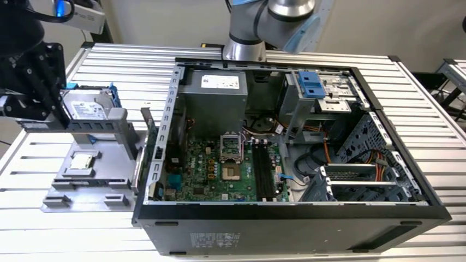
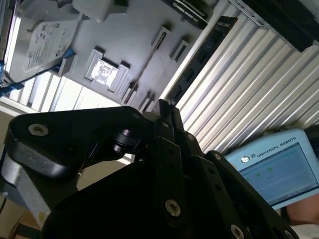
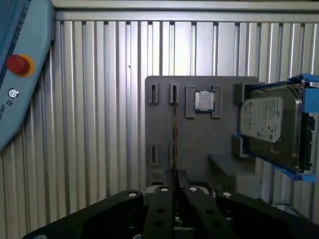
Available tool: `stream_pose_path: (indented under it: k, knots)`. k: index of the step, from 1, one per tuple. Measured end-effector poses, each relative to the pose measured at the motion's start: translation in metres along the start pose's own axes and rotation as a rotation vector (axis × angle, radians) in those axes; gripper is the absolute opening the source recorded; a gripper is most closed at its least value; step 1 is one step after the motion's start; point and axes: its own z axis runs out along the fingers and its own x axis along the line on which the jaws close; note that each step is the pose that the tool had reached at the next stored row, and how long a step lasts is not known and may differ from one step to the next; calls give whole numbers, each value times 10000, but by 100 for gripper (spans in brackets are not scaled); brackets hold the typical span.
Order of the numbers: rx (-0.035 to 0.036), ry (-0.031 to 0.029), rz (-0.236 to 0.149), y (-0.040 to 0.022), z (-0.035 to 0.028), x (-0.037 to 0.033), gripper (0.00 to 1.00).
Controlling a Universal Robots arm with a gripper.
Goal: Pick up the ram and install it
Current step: 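Pick up the ram and move it above insertion slot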
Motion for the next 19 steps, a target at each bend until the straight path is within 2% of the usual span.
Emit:
stream_pose_path:
  k: [4, 11, 19]
  knots:
    - [-26, 1, 0, -114, -2, 0, 0]
    - [-49, 1, 0, -350, -5, -2, 0]
    - [-50, 1, 0, -658, -10, -4, 0]
